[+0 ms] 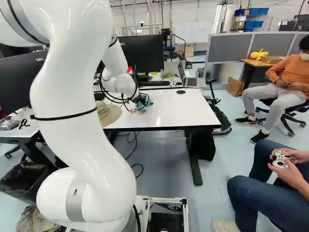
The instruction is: Clean the table with the green towel
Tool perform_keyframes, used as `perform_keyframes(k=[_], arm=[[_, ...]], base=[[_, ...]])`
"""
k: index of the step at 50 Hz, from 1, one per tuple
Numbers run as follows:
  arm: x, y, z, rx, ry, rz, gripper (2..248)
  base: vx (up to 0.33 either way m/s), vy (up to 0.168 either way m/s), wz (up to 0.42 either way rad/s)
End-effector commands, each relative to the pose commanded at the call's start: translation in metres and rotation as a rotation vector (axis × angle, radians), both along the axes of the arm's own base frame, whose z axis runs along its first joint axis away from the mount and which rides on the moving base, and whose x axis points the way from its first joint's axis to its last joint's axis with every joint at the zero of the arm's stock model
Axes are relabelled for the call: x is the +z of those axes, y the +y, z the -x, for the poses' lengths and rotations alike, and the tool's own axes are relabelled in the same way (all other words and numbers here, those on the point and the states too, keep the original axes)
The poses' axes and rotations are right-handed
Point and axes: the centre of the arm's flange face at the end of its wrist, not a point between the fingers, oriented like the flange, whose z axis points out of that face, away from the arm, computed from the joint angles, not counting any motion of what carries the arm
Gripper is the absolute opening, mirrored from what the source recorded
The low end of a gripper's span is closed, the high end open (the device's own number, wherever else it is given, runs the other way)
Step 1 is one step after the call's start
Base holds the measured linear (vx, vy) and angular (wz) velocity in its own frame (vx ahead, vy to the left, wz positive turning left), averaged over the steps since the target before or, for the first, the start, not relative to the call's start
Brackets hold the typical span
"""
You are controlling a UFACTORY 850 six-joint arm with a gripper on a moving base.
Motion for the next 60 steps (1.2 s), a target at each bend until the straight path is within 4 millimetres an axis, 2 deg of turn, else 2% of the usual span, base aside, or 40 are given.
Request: perform_keyframes(k=[60], arm=[[-0.0012, 0.0, -0.0024, 0.0, 0.014, 0.0, 62]], base=[[0.0, 0.0, 0.0]])
